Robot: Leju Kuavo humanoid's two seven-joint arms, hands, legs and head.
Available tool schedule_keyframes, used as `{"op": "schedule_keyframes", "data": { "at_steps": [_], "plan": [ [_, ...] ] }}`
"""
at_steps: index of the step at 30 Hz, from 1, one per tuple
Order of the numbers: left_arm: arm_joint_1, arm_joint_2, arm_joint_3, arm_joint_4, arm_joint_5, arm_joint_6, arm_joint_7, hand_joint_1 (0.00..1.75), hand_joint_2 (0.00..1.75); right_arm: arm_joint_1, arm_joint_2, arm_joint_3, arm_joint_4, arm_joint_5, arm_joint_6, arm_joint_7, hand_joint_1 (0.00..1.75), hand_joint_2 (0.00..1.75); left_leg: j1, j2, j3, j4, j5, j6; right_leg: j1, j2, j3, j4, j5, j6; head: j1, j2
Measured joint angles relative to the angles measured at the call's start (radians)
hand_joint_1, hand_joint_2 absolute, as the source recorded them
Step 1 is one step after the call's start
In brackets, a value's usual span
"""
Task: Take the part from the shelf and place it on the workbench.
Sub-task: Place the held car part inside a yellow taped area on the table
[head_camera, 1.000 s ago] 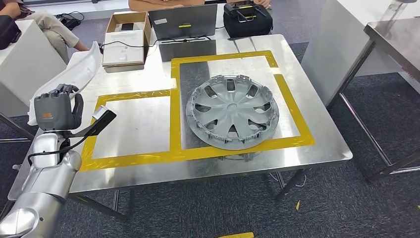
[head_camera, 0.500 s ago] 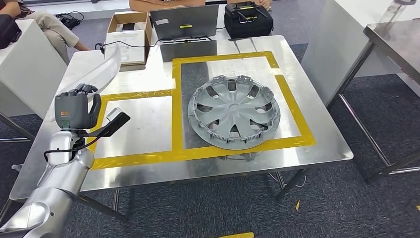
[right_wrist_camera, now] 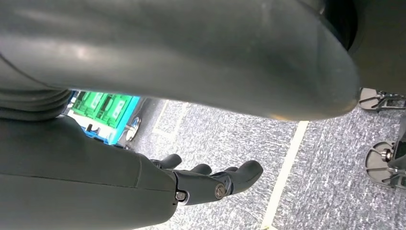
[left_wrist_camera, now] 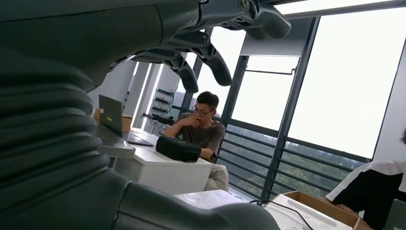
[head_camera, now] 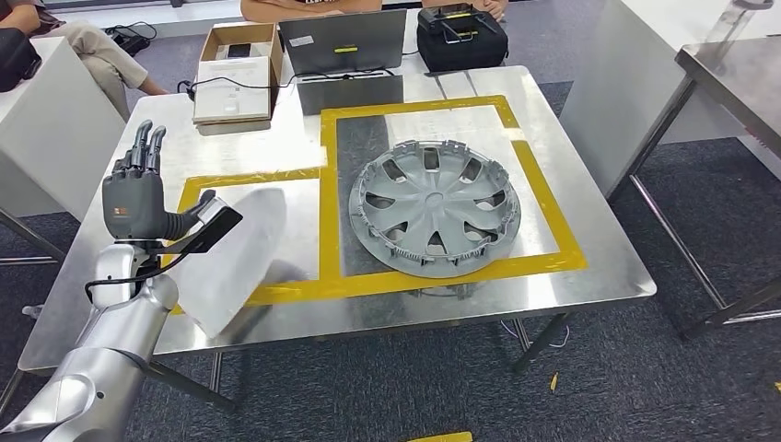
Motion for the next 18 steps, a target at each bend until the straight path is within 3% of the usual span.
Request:
{"op": "schedule_keyframes", "data": {
  "at_steps": [10, 15, 17, 18],
  "plan": [
    [0.009, 0.020, 0.029, 0.018, 0.002, 0.000, -0.024, 0.00, 0.00, 0.000, 0.000, 0.013, 0.000, 0.017, 0.015, 0.000, 0.00, 0.00, -0.002, 0.000, 0.000, 0.003, -0.002, 0.004, -0.002, 0.000, 0.001, -0.001, 0.001, 0.003, 0.000, 0.000],
    [0.005, 0.024, 0.029, 0.029, -0.018, 0.000, -0.025, 0.00, 0.00, 0.000, 0.000, 0.014, 0.000, 0.018, 0.016, 0.000, 0.00, 0.00, -0.006, -0.001, -0.003, 0.008, 0.002, 0.015, -0.006, 0.000, 0.002, -0.005, 0.009, 0.014, 0.000, 0.000],
    [0.000, 0.022, 0.029, 0.030, -0.025, 0.000, -0.024, 0.00, 0.00, 0.000, 0.000, 0.016, 0.000, 0.020, 0.016, 0.000, 0.00, 0.00, 0.000, 0.002, 0.002, -0.008, 0.018, 0.023, -0.003, 0.001, 0.003, -0.009, 0.011, 0.022, 0.000, 0.000],
    [-0.004, 0.020, 0.029, 0.031, -0.027, 0.000, -0.024, 0.00, 0.00, -0.001, 0.000, 0.018, 0.000, 0.021, 0.017, 0.000, 0.00, 0.00, 0.004, 0.004, 0.005, -0.019, 0.028, 0.027, -0.001, 0.001, -0.004, 0.002, -0.002, 0.026, 0.002, 0.000]
  ]
}}
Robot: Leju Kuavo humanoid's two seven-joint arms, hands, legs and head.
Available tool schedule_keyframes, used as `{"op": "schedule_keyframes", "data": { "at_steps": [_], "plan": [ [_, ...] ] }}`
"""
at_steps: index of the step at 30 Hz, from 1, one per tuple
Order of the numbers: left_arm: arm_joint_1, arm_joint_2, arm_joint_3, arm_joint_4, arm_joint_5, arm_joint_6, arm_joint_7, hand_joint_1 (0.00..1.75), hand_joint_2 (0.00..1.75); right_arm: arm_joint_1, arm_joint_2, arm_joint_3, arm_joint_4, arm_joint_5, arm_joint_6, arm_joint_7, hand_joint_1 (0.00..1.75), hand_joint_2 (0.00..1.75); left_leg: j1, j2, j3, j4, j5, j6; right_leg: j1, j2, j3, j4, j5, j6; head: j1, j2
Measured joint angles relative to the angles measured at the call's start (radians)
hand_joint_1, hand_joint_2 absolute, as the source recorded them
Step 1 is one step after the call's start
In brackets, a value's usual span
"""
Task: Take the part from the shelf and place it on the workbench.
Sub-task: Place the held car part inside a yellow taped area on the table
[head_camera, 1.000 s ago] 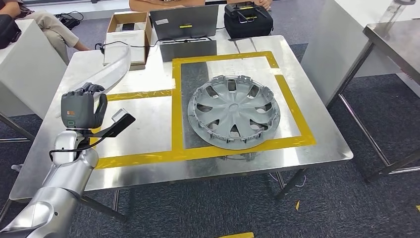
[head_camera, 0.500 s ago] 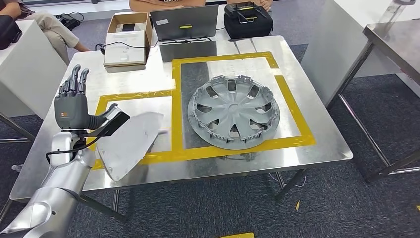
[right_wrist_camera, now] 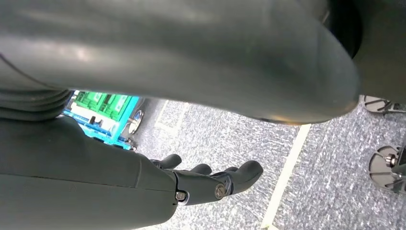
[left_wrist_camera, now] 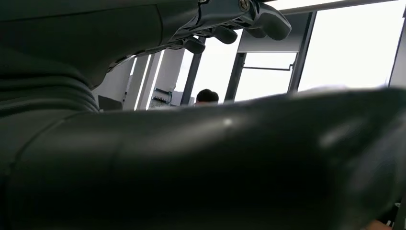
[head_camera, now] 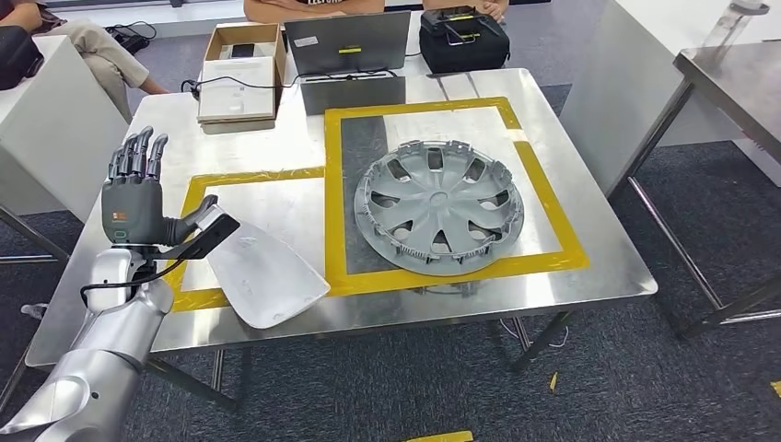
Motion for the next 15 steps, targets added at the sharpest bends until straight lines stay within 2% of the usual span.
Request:
{"op": "schedule_keyframes", "data": {
  "at_steps": [1, 3, 4, 5, 6, 7, 8, 9, 10, 11, 14, 15],
  "plan": [
    [-0.004, -0.002, 0.000, 0.002, -0.001, 0.000, 0.001, 0.00, 0.00, -0.001, 0.000, 0.002, 0.000, 0.002, 0.000, 0.000, 0.00, 0.00, 0.005, 0.003, 0.001, -0.010, 0.008, 0.003, 0.001, -0.001, -0.015, 0.032, -0.024, 0.005, 0.002, 0.000],
    [-0.010, -0.004, 0.000, 0.006, -0.001, 0.000, 0.003, 0.00, 0.00, -0.001, -0.001, 0.004, 0.000, 0.005, 0.000, 0.000, 0.00, 0.00, 0.008, 0.008, -0.005, -0.012, 0.015, 0.006, -0.006, -0.003, -0.065, 0.154, -0.093, 0.014, 0.006, 0.000],
    [-0.011, -0.005, 0.000, 0.008, -0.001, 0.000, 0.004, 0.00, 0.00, 0.000, -0.001, 0.004, 0.000, 0.007, 0.000, 0.000, 0.00, 0.00, 0.009, 0.010, -0.010, -0.009, 0.016, 0.005, -0.010, -0.004, -0.088, 0.215, -0.116, 0.020, 0.007, 0.000],
    [-0.011, -0.006, 0.000, 0.011, -0.001, 0.000, 0.004, 0.00, 0.00, 0.000, -0.001, 0.004, 0.000, 0.008, 0.000, 0.000, 0.00, 0.00, 0.010, 0.011, -0.015, -0.004, 0.016, 0.004, -0.015, -0.005, -0.099, 0.249, -0.124, 0.026, 0.006, 0.000],
    [-0.011, -0.007, 0.000, 0.014, -0.001, 0.000, 0.004, 0.00, 0.00, 0.000, -0.001, 0.004, 0.000, 0.008, 0.000, 0.000, 0.00, 0.00, 0.014, 0.012, -0.021, 0.002, 0.016, 0.001, -0.020, -0.007, -0.091, 0.245, -0.113, 0.031, 0.007, 0.000],
    [-0.011, -0.008, 0.000, 0.016, -0.001, 0.000, 0.004, 0.00, 0.00, 0.000, -0.001, 0.005, 0.000, 0.009, 0.000, 0.000, 0.00, 0.00, 0.018, 0.012, -0.026, 0.009, 0.014, -0.004, -0.025, -0.010, -0.062, 0.201, -0.088, 0.037, 0.007, 0.000],
    [-0.011, -0.008, 0.000, 0.018, -0.001, 0.000, 0.003, 0.00, 0.00, -0.001, -0.001, 0.005, 0.000, 0.009, 0.000, 0.000, 0.00, 0.00, 0.023, 0.012, -0.031, 0.019, 0.011, -0.011, -0.030, -0.013, -0.023, 0.133, -0.066, 0.045, 0.007, 0.000],
    [-0.012, -0.008, 0.000, 0.018, -0.001, 0.000, 0.003, 0.00, 0.00, -0.002, 0.000, 0.005, 0.000, 0.009, 0.000, 0.000, 0.00, 0.00, 0.026, 0.011, -0.039, 0.028, 0.008, -0.020, -0.031, -0.013, 0.012, 0.076, -0.049, 0.048, 0.010, 0.000],
    [-0.013, -0.008, 0.000, 0.018, -0.001, 0.000, 0.003, 0.00, 0.00, -0.003, 0.000, 0.005, 0.000, 0.009, 0.000, 0.000, 0.00, 0.00, 0.026, 0.010, -0.044, 0.037, 0.006, -0.028, -0.031, -0.011, 0.034, 0.039, -0.040, 0.045, 0.012, 0.000],
    [-0.014, -0.008, 0.000, 0.019, -0.001, 0.000, 0.003, 0.00, 0.00, -0.003, 0.001, 0.006, 0.000, 0.009, 0.000, 0.000, 0.00, 0.00, 0.024, 0.009, -0.049, 0.043, 0.005, -0.036, -0.031, -0.009, 0.042, 0.023, -0.043, 0.038, 0.013, 0.000],
    [-0.016, -0.008, 0.000, 0.021, -0.002, 0.000, 0.004, 0.00, 0.00, -0.004, 0.001, 0.006, 0.000, 0.010, 0.000, 0.000, 0.00, 0.00, 0.023, 0.005, -0.058, 0.049, 0.007, -0.054, -0.030, -0.007, 0.031, 0.025, -0.043, 0.004, 0.013, 0.000],
    [-0.016, -0.008, 0.000, 0.022, -0.004, 0.000, 0.005, 0.00, 0.00, -0.005, 0.001, 0.006, 0.000, 0.010, -0.002, 0.000, 0.00, 0.00, 0.025, 0.006, -0.065, 0.060, -0.006, -0.058, -0.030, -0.008, 0.026, 0.023, -0.038, -0.005, 0.013, 0.000]
  ]
}}
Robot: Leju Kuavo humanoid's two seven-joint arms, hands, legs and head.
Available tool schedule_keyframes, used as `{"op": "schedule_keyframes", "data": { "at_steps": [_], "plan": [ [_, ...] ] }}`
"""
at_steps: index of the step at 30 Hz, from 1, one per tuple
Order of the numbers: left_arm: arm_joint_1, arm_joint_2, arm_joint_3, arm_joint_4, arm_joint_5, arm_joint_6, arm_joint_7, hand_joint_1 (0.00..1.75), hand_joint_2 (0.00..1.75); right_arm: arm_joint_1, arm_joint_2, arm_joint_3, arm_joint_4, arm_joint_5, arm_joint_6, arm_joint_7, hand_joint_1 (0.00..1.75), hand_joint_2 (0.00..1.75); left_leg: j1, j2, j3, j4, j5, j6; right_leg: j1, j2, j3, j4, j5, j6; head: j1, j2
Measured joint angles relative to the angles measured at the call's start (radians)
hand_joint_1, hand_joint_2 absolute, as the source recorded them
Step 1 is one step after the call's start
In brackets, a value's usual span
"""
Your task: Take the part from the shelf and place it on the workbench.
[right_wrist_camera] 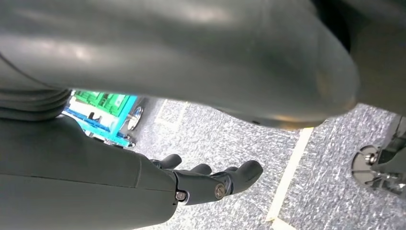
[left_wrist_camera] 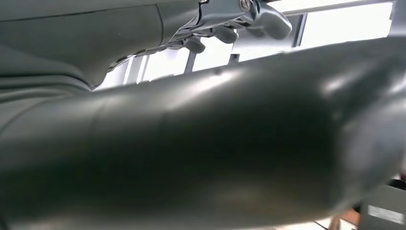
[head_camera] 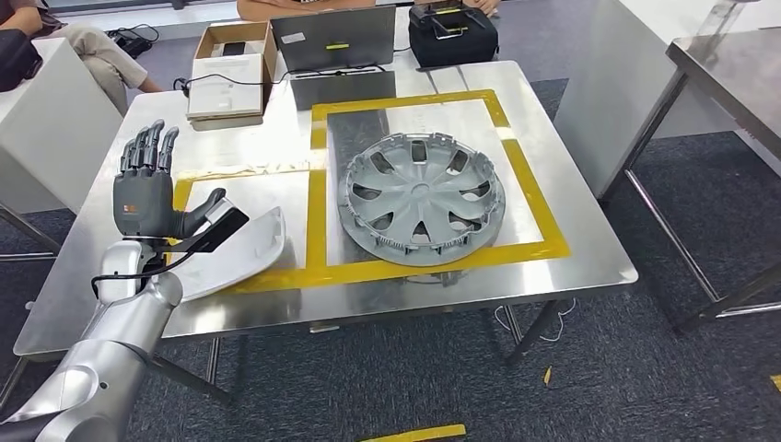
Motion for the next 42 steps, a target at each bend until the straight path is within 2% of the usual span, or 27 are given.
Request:
{"op": "schedule_keyframes", "data": {
  "at_steps": [2, 4, 5, 6, 7, 8, 10, 12, 14, 15, 16, 19, 20, 22, 24, 26, 27, 30, 32, 34, 35, 36, 37, 38, 39, 41, 42],
  "plan": [
    [-0.002, 0.000, 0.000, 0.002, -0.007, 0.000, 0.005, 0.00, 0.00, 0.000, 0.000, 0.000, 0.000, -0.002, -0.007, 0.000, 0.00, 0.00, 0.000, 0.001, -0.032, 0.077, -0.063, -0.002, 0.001, -0.001, -0.011, -0.004, 0.012, -0.016, -0.001, 0.000],
    [-0.006, -0.001, -0.003, 0.005, -0.017, 0.000, 0.013, 0.00, 0.00, 0.000, 0.000, 0.000, 0.000, -0.006, -0.013, 0.000, 0.00, 0.00, -0.003, 0.001, -0.073, 0.197, -0.133, 0.000, 0.007, -0.001, -0.026, -0.005, 0.025, -0.024, -0.002, 0.000],
    [-0.007, -0.001, -0.005, 0.007, -0.022, -0.001, 0.018, 0.00, 0.00, 0.000, 0.000, 0.000, 0.000, -0.008, -0.014, 0.000, 0.00, 0.00, -0.005, 0.001, -0.082, 0.236, -0.148, 0.003, 0.010, -0.001, -0.035, -0.005, 0.032, -0.026, -0.001, 0.000],
    [-0.008, -0.002, -0.007, 0.009, -0.027, -0.001, 0.024, 0.00, 0.00, 0.000, 0.000, 0.000, 0.000, -0.010, -0.015, 0.000, 0.00, 0.00, -0.007, 0.001, -0.075, 0.244, -0.144, 0.007, 0.014, -0.001, -0.044, -0.005, 0.039, -0.027, -0.002, 0.000],
    [-0.009, -0.004, -0.009, 0.009, -0.032, -0.002, 0.029, 0.00, 0.00, 0.000, 0.000, 0.000, 0.000, -0.011, -0.016, 0.000, 0.00, 0.00, -0.010, 0.001, -0.051, 0.216, -0.122, 0.014, 0.017, -0.001, -0.052, -0.005, 0.047, -0.028, -0.001, 0.000],
    [-0.012, -0.006, -0.012, 0.009, -0.036, -0.002, 0.034, 0.00, 0.00, 0.000, 0.001, 0.000, 0.000, -0.013, -0.017, 0.000, 0.00, 0.00, -0.014, 0.001, -0.012, 0.159, -0.094, 0.023, 0.020, -0.001, -0.060, -0.005, 0.055, -0.027, -0.002, 0.000],
    [-0.023, -0.010, -0.020, 0.009, -0.039, -0.003, 0.039, 0.00, 0.00, 0.000, 0.003, 0.000, 0.000, -0.016, -0.020, 0.000, 0.00, 0.00, -0.024, 0.001, 0.064, 0.036, -0.066, 0.038, 0.023, -0.002, -0.072, -0.007, 0.072, -0.022, -0.001, 0.000],
    [-0.033, -0.012, -0.025, 0.008, -0.039, -0.003, 0.040, 0.00, 0.00, 0.000, 0.006, 0.000, 0.000, -0.019, -0.022, 0.000, 0.00, 0.00, -0.033, 0.002, 0.087, -0.018, -0.063, 0.043, 0.022, -0.003, -0.074, -0.014, 0.090, -0.010, -0.002, 0.000],
    [-0.038, -0.015, -0.028, 0.009, -0.037, -0.003, 0.040, 0.00, 0.00, 0.001, 0.008, -0.001, 0.000, -0.021, -0.023, 0.000, 0.00, 0.00, -0.033, 0.003, 0.077, -0.028, -0.042, 0.050, 0.019, -0.002, -0.074, -0.024, 0.108, 0.005, -0.005, 0.000],
    [-0.040, -0.017, -0.030, 0.009, -0.034, -0.003, 0.039, 0.00, 0.00, 0.001, 0.009, -0.001, 0.000, -0.021, -0.023, -0.002, 0.00, 0.00, -0.031, 0.004, 0.073, -0.034, -0.029, 0.058, 0.019, -0.002, -0.078, -0.023, 0.101, 0.011, -0.005, 0.000],
    [-0.042, -0.019, -0.031, 0.009, -0.029, -0.003, 0.038, 0.00, 0.00, 0.001, 0.009, -0.001, 0.000, -0.022, -0.024, -0.002, 0.00, 0.00, -0.028, 0.005, 0.065, -0.040, -0.014, 0.065, 0.019, -0.002, -0.087, -0.006, 0.075, 0.016, -0.005, 0.000],
    [-0.041, -0.019, -0.032, 0.009, -0.015, -0.001, 0.033, 0.00, 0.00, 0.001, 0.009, -0.002, 0.000, -0.021, -0.027, -0.001, 0.00, 0.00, -0.025, 0.007, 0.025, -0.043, 0.025, 0.075, 0.017, -0.003, -0.130, 0.154, -0.064, 0.027, -0.001, 0.000],
    [-0.037, -0.018, -0.032, 0.009, -0.011, -0.001, 0.031, 0.00, 0.00, 0.001, 0.009, -0.002, 0.000, -0.020, -0.028, 0.000, 0.00, 0.00, -0.025, 0.007, 0.009, -0.041, 0.036, 0.074, 0.016, -0.003, -0.136, 0.208, -0.085, 0.031, -0.001, 0.000],
    [-0.027, -0.012, -0.032, 0.007, -0.005, 0.000, 0.028, 0.00, 0.00, 0.001, 0.009, -0.002, 0.000, -0.016, -0.029, 0.000, 0.00, 0.00, -0.025, 0.008, -0.021, -0.033, 0.053, 0.069, 0.015, -0.004, -0.107, 0.231, -0.061, 0.035, -0.001, 0.000],
    [-0.018, -0.004, -0.032, 0.003, 0.000, 0.000, 0.022, 0.00, 0.00, -0.001, 0.009, -0.002, 0.000, -0.013, -0.031, 0.000, 0.00, 0.00, -0.024, 0.009, -0.049, -0.021, 0.067, 0.061, 0.013, -0.005, -0.016, 0.125, -0.033, 0.034, -0.001, 0.000],
    [-0.015, 0.005, -0.032, -0.002, 0.006, 0.001, 0.020, 0.00, 0.00, -0.003, 0.010, -0.002, 0.000, -0.012, -0.032, 0.000, 0.00, 0.00, -0.025, 0.009, -0.066, -0.010, 0.078, 0.049, 0.017, -0.004, 0.057, 0.017, -0.044, 0.023, -0.002, 0.000],
    [-0.014, 0.010, -0.032, -0.004, 0.010, 0.001, 0.019, 0.00, 0.00, -0.004, 0.010, -0.002, 0.000, -0.011, -0.032, 0.000, 0.00, 0.00, -0.026, 0.009, -0.069, -0.009, 0.084, 0.043, 0.019, -0.002, 0.069, -0.007, -0.055, 0.014, -0.002, 0.000],
    [-0.006, 0.026, -0.032, -0.006, 0.016, 0.002, 0.017, 0.00, 0.00, -0.005, 0.011, -0.002, 0.001, -0.004, -0.031, 0.000, 0.00, 0.00, -0.024, 0.007, -0.076, -0.009, 0.091, 0.024, 0.020, -0.005, 0.058, -0.017, -0.035, -0.013, 0.000, 0.000],
    [0.005, 0.039, -0.033, -0.009, 0.021, 0.003, 0.014, 0.00, 0.00, -0.006, 0.012, -0.002, 0.002, 0.002, -0.031, 0.000, 0.00, 0.00, -0.021, 0.005, -0.098, 0.041, 0.031, 0.014, 0.017, -0.008, 0.039, -0.024, -0.013, -0.028, -0.001, 0.000],
    [0.016, 0.051, -0.033, -0.011, 0.028, 0.003, 0.008, 0.00, 0.00, -0.006, 0.011, -0.002, 0.002, 0.006, -0.031, 0.000, 0.00, 0.00, -0.019, 0.005, -0.130, 0.156, -0.060, 0.006, 0.017, -0.009, 0.013, -0.024, 0.009, -0.033, -0.002, 0.000],
    [0.022, 0.055, -0.033, -0.011, 0.031, 0.003, 0.004, 0.00, 0.00, -0.005, 0.010, -0.002, 0.002, 0.007, -0.031, 0.000, 0.00, 0.00, -0.019, 0.004, -0.139, 0.212, -0.086, 0.003, 0.017, -0.008, -0.001, -0.024, 0.019, -0.033, -0.002, 0.000],
    [0.029, 0.059, -0.033, -0.011, 0.033, 0.003, 0.001, 0.00, 0.00, -0.004, 0.009, -0.002, 0.002, 0.008, -0.031, 0.000, 0.00, 0.00, -0.018, 0.004, -0.136, 0.246, -0.090, 0.002, 0.017, -0.008, -0.015, -0.024, 0.030, -0.032, -0.002, 0.000],
    [0.033, 0.061, -0.033, -0.011, 0.035, 0.003, -0.002, 0.00, 0.00, -0.004, 0.008, -0.002, 0.002, 0.008, -0.032, 0.000, 0.00, 0.00, -0.018, 0.004, -0.119, 0.249, -0.074, 0.003, 0.017, -0.008, -0.029, -0.023, 0.041, -0.030, -0.002, 0.000],
    [0.035, 0.063, -0.033, -0.012, 0.036, 0.003, -0.002, 0.00, 0.00, -0.005, 0.007, -0.002, 0.002, 0.009, -0.032, 0.000, 0.00, 0.00, -0.018, 0.004, -0.086, 0.218, -0.048, 0.005, 0.017, -0.009, -0.042, -0.023, 0.052, -0.028, -0.002, 0.000],
    [0.034, 0.064, -0.033, -0.013, 0.038, 0.003, -0.002, 0.00, 0.00, -0.006, 0.006, -0.002, 0.002, 0.010, -0.032, 0.000, 0.00, 0.00, -0.018, 0.004, -0.038, 0.161, -0.029, 0.009, 0.017, -0.009, -0.054, -0.022, 0.063, -0.025, -0.001, 0.000],
    [0.028, 0.068, -0.033, -0.019, 0.041, 0.003, 0.000, 0.00, 0.00, -0.009, 0.006, -0.002, 0.002, 0.011, -0.033, 0.000, 0.00, 0.00, -0.023, 0.001, 0.055, 0.030, -0.035, 0.019, 0.018, -0.009, -0.068, -0.024, 0.083, -0.014, 0.000, 0.000],
    [0.024, 0.070, -0.033, -0.022, 0.042, 0.004, 0.001, 0.00, 0.00, -0.010, 0.006, -0.002, 0.002, 0.011, -0.034, 0.000, 0.00, 0.00, -0.026, -0.001, 0.079, -0.011, -0.045, 0.026, 0.018, -0.009, -0.069, -0.026, 0.094, -0.008, -0.001, 0.000]
  ]
}}
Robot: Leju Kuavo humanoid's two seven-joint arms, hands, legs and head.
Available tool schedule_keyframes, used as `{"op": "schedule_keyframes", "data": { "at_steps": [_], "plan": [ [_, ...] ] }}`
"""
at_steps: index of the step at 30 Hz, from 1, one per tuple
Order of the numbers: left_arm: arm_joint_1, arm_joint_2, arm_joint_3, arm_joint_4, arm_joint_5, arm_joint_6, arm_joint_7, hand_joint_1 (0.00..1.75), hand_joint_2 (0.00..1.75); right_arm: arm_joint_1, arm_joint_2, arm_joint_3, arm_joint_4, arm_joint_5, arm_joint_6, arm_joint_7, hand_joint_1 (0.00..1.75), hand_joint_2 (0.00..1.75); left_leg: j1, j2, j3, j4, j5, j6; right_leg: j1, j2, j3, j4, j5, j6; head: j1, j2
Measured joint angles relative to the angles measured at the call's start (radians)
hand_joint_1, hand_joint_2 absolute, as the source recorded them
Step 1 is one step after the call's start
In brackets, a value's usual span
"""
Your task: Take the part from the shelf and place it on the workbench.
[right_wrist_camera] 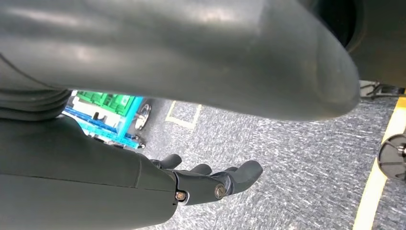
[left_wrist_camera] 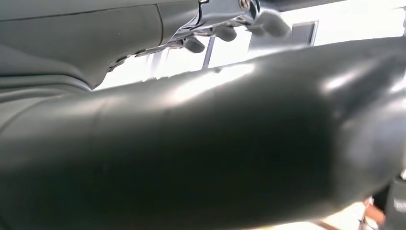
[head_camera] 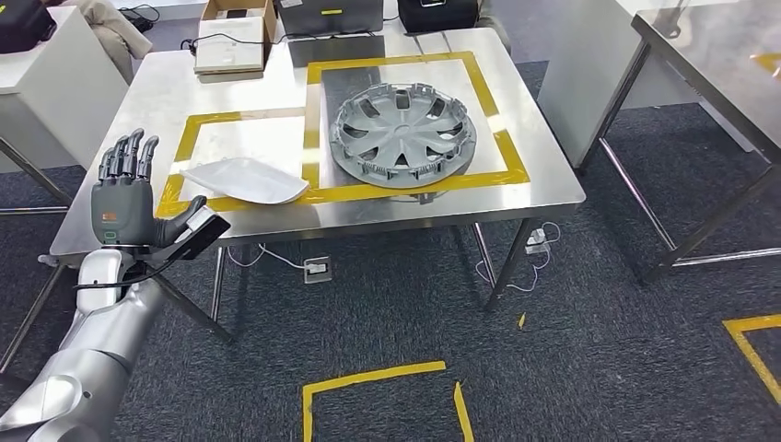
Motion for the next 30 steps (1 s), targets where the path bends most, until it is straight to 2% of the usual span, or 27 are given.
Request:
{"op": "schedule_keyframes", "data": {
  "at_steps": [1, 3, 4, 5, 7, 8, 9, 10, 11, 12, 14, 15, 16, 18, 19, 20, 21, 23, 24, 25, 26, 27, 28, 29, 30],
  "plan": [
    [-0.003, 0.002, 0.000, -0.002, 0.001, 0.000, 0.000, 0.00, 0.00, -0.001, 0.000, 0.000, 0.000, 0.000, -0.001, 0.000, 0.00, 0.00, -0.004, -0.001, 0.007, -0.018, -0.004, 0.007, -0.001, 0.001, 0.000, -0.004, 0.010, 0.007, 0.000, 0.000],
    [-0.007, 0.004, 0.000, -0.002, 0.001, 0.001, 0.000, 0.00, 0.00, -0.002, -0.001, 0.000, 0.000, 0.000, -0.002, -0.001, 0.00, 0.00, -0.004, 0.000, -0.005, -0.023, 0.014, 0.023, -0.002, 0.003, -0.002, -0.012, 0.022, 0.021, -0.002, 0.000],
    [-0.010, 0.004, 0.000, -0.001, 0.001, 0.001, 0.000, 0.00, 0.00, -0.002, -0.001, 0.000, 0.000, 0.000, -0.003, -0.001, 0.00, 0.00, -0.002, 0.002, -0.013, -0.026, 0.028, 0.032, -0.002, 0.004, -0.009, -0.001, 0.003, 0.027, -0.001, 0.000],
    [-0.012, 0.003, 0.000, -0.001, 0.001, 0.001, 0.000, 0.00, 0.00, -0.002, -0.002, 0.000, 0.000, 0.000, -0.004, 0.000, 0.00, 0.00, 0.001, 0.004, -0.024, -0.029, 0.043, 0.041, -0.002, 0.004, -0.022, 0.028, -0.034, 0.032, 0.000, 0.000],
    [-0.015, 0.003, 0.000, -0.001, 0.001, 0.001, 0.001, 0.00, 0.00, -0.003, -0.002, 0.000, 0.001, 0.000, -0.005, 0.000, 0.00, 0.00, 0.001, 0.006, -0.055, -0.029, 0.070, 0.050, -0.002, 0.004, -0.057, 0.148, -0.139, 0.041, 0.003, 0.000],
    [-0.015, 0.003, 0.000, 0.000, 0.001, 0.001, 0.002, 0.00, 0.00, -0.003, -0.002, 0.000, 0.001, 0.000, -0.006, 0.000, 0.00, 0.00, 0.000, 0.006, -0.072, -0.028, 0.083, 0.052, -0.003, 0.004, -0.070, 0.214, -0.173, 0.044, 0.004, 0.000],
    [-0.014, 0.003, 0.000, 0.000, 0.001, 0.001, 0.002, 0.00, 0.00, -0.003, -0.002, 0.000, 0.001, 0.000, -0.006, 0.000, 0.00, 0.00, -0.001, 0.006, -0.088, -0.027, 0.095, 0.052, -0.002, 0.004, -0.072, 0.263, -0.184, 0.045, 0.004, 0.000],
    [-0.014, 0.003, 0.000, 0.001, 0.001, 0.001, 0.003, 0.00, 0.00, -0.003, -0.002, 0.000, 0.001, 0.000, -0.006, 0.000, 0.00, 0.00, -0.002, 0.006, -0.104, -0.025, 0.106, 0.051, -0.002, 0.004, -0.059, 0.279, -0.172, 0.045, 0.004, 0.000],
    [-0.014, 0.003, 0.000, 0.001, 0.001, 0.001, 0.003, 0.00, 0.00, -0.004, -0.003, 0.000, 0.001, 0.000, -0.006, 0.000, 0.00, 0.00, -0.002, 0.005, -0.119, -0.022, 0.116, 0.049, -0.001, 0.004, -0.026, 0.257, -0.150, 0.043, 0.004, 0.000],
    [-0.014, 0.004, 0.000, 0.001, 0.001, 0.001, 0.003, 0.00, 0.00, -0.005, -0.003, 0.000, 0.001, 0.000, -0.006, 0.000, 0.00, 0.00, -0.002, 0.005, -0.132, -0.019, 0.125, 0.047, -0.001, 0.004, 0.023, 0.201, -0.129, 0.038, 0.004, 0.000],
    [-0.014, 0.005, 0.000, 0.001, 0.001, 0.001, 0.003, 0.00, 0.00, -0.009, -0.005, 0.000, 0.001, 0.000, -0.007, 0.000, 0.00, 0.00, -0.004, 0.006, -0.150, -0.015, 0.141, 0.038, 0.005, 0.003, 0.125, 0.062, -0.131, 0.024, 0.004, 0.000],
    [-0.014, 0.005, 0.000, 0.001, 0.001, 0.001, 0.003, 0.00, 0.00, -0.010, -0.006, 0.000, 0.001, 0.000, -0.007, -0.001, 0.00, 0.00, -0.004, 0.007, -0.154, -0.014, 0.149, 0.032, 0.009, 0.004, 0.154, 0.015, -0.140, 0.017, 0.004, 0.000],
    [-0.015, 0.006, 0.000, 0.001, 0.001, 0.002, 0.003, 0.00, 0.00, -0.011, -0.007, 0.000, 0.001, 0.000, -0.007, -0.002, 0.00, 0.00, -0.003, 0.008, -0.156, -0.017, 0.157, 0.026, 0.013, 0.004, 0.163, -0.008, -0.146, 0.010, 0.004, 0.000],
    [-0.015, 0.006, 0.000, 0.001, 0.000, 0.002, 0.003, 0.00, 0.00, -0.011, -0.006, 0.000, 0.001, 0.000, -0.007, -0.003, 0.00, 0.00, -0.001, 0.007, -0.160, -0.022, 0.170, 0.013, 0.011, 0.002, 0.154, -0.019, -0.129, -0.003, 0.007, 0.000],
    [-0.015, 0.007, 0.000, 0.001, -0.001, 0.002, 0.004, 0.00, 0.00, -0.011, -0.006, 0.000, 0.001, 0.000, -0.006, -0.003, 0.00, 0.00, -0.001, 0.006, -0.167, -0.015, 0.158, 0.008, 0.009, 0.001, 0.147, -0.022, -0.118, -0.011, 0.007, 0.000],
    [-0.015, 0.009, 0.000, 0.001, -0.002, 0.002, 0.006, 0.00, 0.00, -0.012, -0.006, 0.000, 0.002, 0.000, -0.006, -0.003, 0.00, 0.00, 0.000, 0.004, -0.177, 0.007, 0.129, 0.003, 0.005, -0.001, 0.139, -0.026, -0.106, -0.018, 0.008, 0.000],
    [-0.016, 0.010, 0.000, 0.001, -0.003, 0.002, 0.008, 0.00, 0.00, -0.013, -0.006, 0.000, 0.002, 0.000, -0.005, -0.003, 0.00, 0.00, 0.003, 0.003, -0.191, 0.051, 0.083, -0.001, 0.004, -0.002, 0.128, -0.027, -0.094, -0.022, 0.008, 0.000],
    [-0.019, 0.013, 0.000, 0.003, -0.004, 0.002, 0.014, 0.00, 0.00, -0.012, -0.005, 0.000, 0.002, -0.002, -0.005, -0.003, 0.00, 0.00, 0.007, 0.003, -0.220, 0.178, -0.009, -0.011, 0.003, -0.002, 0.102, -0.027, -0.073, -0.025, 0.006, 0.000],
    [-0.020, 0.014, 0.000, 0.005, -0.004, 0.002, 0.015, 0.00, 0.00, -0.011, -0.005, 0.000, 0.002, -0.003, -0.004, -0.003, 0.00, 0.00, 0.008, 0.003, -0.226, 0.232, -0.030, -0.015, 0.002, -0.003, 0.088, -0.027, -0.063, -0.023, 0.006, 0.000],
    [-0.021, 0.014, 0.000, 0.007, -0.003, 0.002, 0.015, 0.00, 0.00, -0.010, -0.005, 0.000, 0.002, -0.005, -0.004, -0.003, 0.00, 0.00, 0.010, 0.003, -0.218, 0.259, -0.025, -0.018, 0.001, -0.003, 0.074, -0.026, -0.051, -0.021, 0.007, 0.000],
    [-0.022, 0.015, 0.000, 0.008, -0.003, 0.001, 0.016, 0.00, 0.00, -0.010, -0.005, 0.000, 0.002, -0.006, -0.003, -0.003, 0.00, 0.00, 0.012, 0.003, -0.196, 0.252, -0.003, -0.020, -0.001, -0.003, 0.060, -0.025, -0.041, -0.017, 0.007, 0.000],
    [-0.024, 0.015, 0.000, 0.009, -0.002, 0.000, 0.016, 0.00, 0.00, -0.010, -0.005, 0.000, 0.002, -0.009, -0.002, -0.003, 0.00, 0.00, 0.014, 0.003, -0.157, 0.212, 0.025, -0.023, -0.003, -0.003, 0.046, -0.024, -0.031, -0.013, 0.007, 0.000],
    [-0.029, 0.015, 0.000, 0.010, -0.002, -0.001, 0.016, 0.00, 0.00, -0.009, -0.005, 0.000, 0.002, -0.011, -0.001, -0.003, 0.00, 0.00, 0.017, 0.002, -0.109, 0.148, 0.038, -0.025, -0.004, -0.003, 0.034, -0.023, -0.021, -0.007, 0.006, 0.000],
    [-0.034, 0.014, 0.000, 0.011, -0.002, -0.002, 0.017, 0.00, 0.00, -0.009, -0.005, -0.001, 0.002, -0.014, -0.001, -0.003, 0.00, 0.00, 0.016, 0.000, -0.058, 0.077, 0.035, -0.025, -0.005, -0.003, 0.025, -0.021, -0.012, -0.001, 0.006, 0.000],
    [-0.039, 0.014, 0.000, 0.011, -0.002, -0.003, 0.017, 0.00, 0.00, -0.009, -0.005, -0.001, 0.002, -0.016, -0.002, -0.003, 0.00, 0.00, 0.014, -0.002, -0.022, 0.021, 0.025, -0.020, -0.005, -0.003, 0.019, -0.021, -0.003, 0.006, 0.006, 0.000]
  ]
}}
